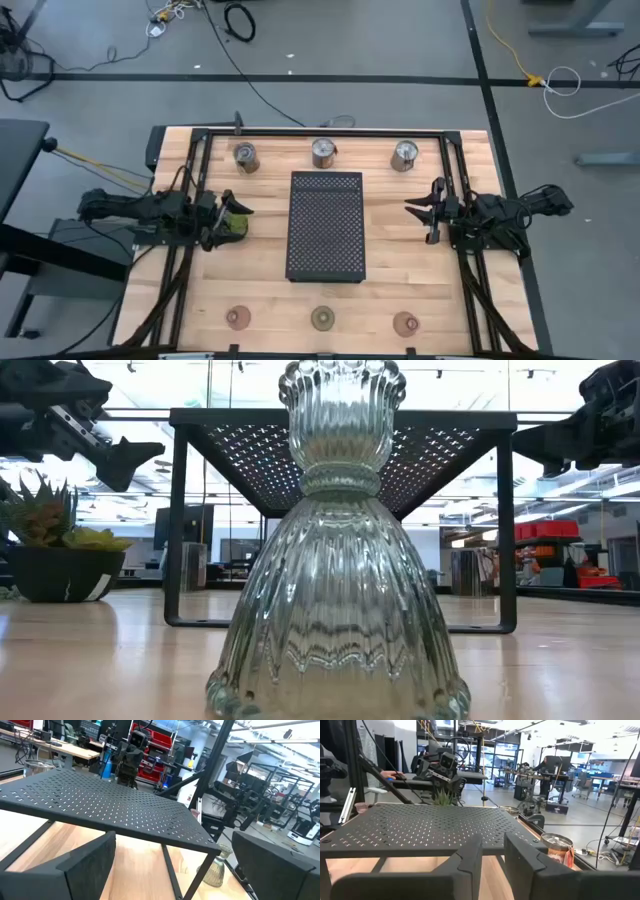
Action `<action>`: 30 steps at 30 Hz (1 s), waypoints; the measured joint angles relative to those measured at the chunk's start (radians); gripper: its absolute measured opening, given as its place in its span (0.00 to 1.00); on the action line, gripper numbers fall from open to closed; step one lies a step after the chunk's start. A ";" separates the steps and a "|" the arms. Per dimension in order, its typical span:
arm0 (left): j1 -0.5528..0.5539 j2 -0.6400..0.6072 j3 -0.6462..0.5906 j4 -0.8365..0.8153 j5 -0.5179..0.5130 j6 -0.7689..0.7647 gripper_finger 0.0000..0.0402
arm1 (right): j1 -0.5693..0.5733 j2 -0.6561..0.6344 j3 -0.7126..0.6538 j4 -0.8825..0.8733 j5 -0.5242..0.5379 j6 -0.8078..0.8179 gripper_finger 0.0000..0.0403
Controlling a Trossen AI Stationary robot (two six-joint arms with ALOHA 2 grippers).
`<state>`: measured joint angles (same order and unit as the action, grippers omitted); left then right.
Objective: Pick & Place candle stick holders
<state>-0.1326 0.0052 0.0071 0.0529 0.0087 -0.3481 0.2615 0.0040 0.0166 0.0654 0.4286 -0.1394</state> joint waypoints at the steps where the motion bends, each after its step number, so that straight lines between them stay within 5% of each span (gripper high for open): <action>1: 0.000 0.000 0.000 0.000 0.000 0.000 0.99 | 0.000 0.000 0.000 0.000 0.000 0.000 0.21; 30: 0.000 0.000 0.000 0.000 0.000 0.000 0.99 | 0.000 0.000 0.000 0.000 0.000 0.000 0.21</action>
<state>-0.1325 0.0051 0.0071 0.0529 0.0090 -0.3481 0.2618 0.0042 0.0166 0.0654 0.4286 -0.1394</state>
